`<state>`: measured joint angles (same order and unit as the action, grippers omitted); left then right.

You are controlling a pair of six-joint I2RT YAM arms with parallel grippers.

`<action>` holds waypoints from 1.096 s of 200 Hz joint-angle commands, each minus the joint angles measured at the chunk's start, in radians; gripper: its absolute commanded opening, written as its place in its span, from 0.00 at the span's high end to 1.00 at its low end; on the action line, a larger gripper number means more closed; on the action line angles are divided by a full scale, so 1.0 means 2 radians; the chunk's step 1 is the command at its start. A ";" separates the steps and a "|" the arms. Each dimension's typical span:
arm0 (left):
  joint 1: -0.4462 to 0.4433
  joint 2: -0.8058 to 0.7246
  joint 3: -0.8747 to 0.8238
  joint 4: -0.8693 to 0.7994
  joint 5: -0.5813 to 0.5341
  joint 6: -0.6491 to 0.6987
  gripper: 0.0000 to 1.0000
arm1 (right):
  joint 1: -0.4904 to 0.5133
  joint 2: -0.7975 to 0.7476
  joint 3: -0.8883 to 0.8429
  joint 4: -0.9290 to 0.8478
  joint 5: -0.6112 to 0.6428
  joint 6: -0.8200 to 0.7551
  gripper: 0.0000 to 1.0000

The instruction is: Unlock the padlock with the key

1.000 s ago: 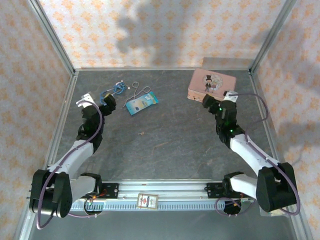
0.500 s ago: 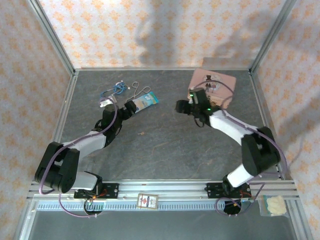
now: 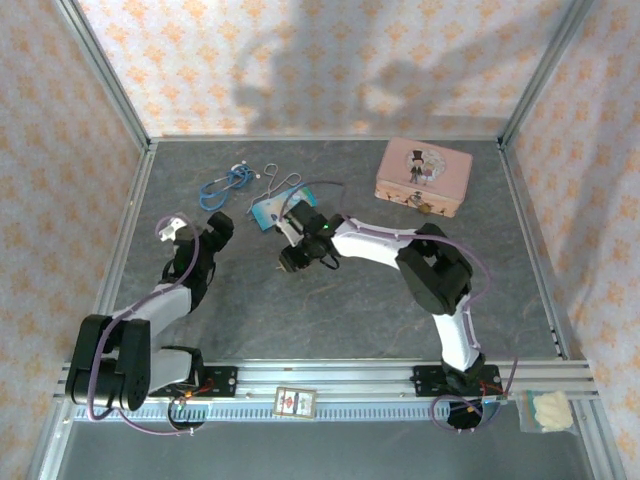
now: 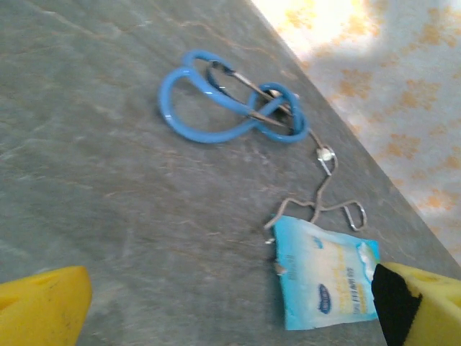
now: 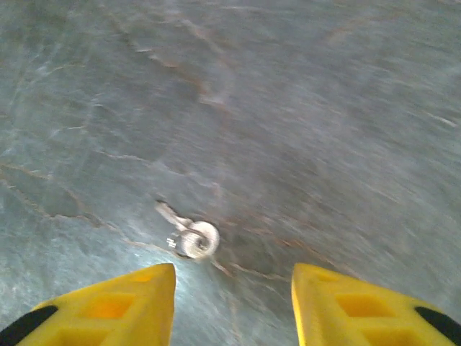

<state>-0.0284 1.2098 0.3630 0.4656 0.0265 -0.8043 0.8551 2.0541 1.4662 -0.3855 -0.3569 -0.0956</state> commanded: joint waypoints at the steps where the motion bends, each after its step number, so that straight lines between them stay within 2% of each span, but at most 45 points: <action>1: 0.004 -0.026 -0.005 0.012 0.018 -0.010 0.01 | 0.017 0.023 0.037 -0.038 0.012 -0.044 0.56; 37: 0.006 -0.044 -0.009 0.007 0.020 -0.008 0.01 | 0.030 0.050 0.062 -0.046 0.030 -0.050 0.60; 89: 0.006 -0.053 -0.010 0.013 0.027 -0.015 0.01 | 0.044 0.045 0.031 -0.044 0.062 -0.050 0.68; 113: 0.006 -0.059 -0.010 0.016 0.036 -0.021 0.01 | 0.045 0.049 0.022 -0.036 0.089 -0.038 0.77; 141: 0.005 -0.071 -0.010 0.016 0.056 -0.030 0.01 | 0.044 0.045 0.006 -0.017 0.101 -0.022 0.98; 150: 0.004 -0.075 -0.010 0.011 0.060 -0.036 0.01 | 0.040 0.039 -0.003 -0.005 0.098 -0.011 1.00; 167: -0.002 -0.081 -0.016 0.008 0.061 -0.052 0.01 | 0.020 0.018 -0.026 0.022 0.063 0.020 1.00; 182: -0.012 -0.086 -0.025 0.024 0.068 -0.065 0.01 | -0.009 -0.015 -0.062 0.065 0.008 0.060 1.00; 219: -0.069 -0.085 -0.041 0.066 0.055 -0.110 0.02 | -0.074 -0.101 -0.160 0.185 -0.124 0.147 1.00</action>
<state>-0.1036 1.0462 0.3035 0.5064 0.1341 -0.9424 0.7784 1.9671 1.2339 -0.1848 -0.4107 0.0383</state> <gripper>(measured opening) 0.988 0.042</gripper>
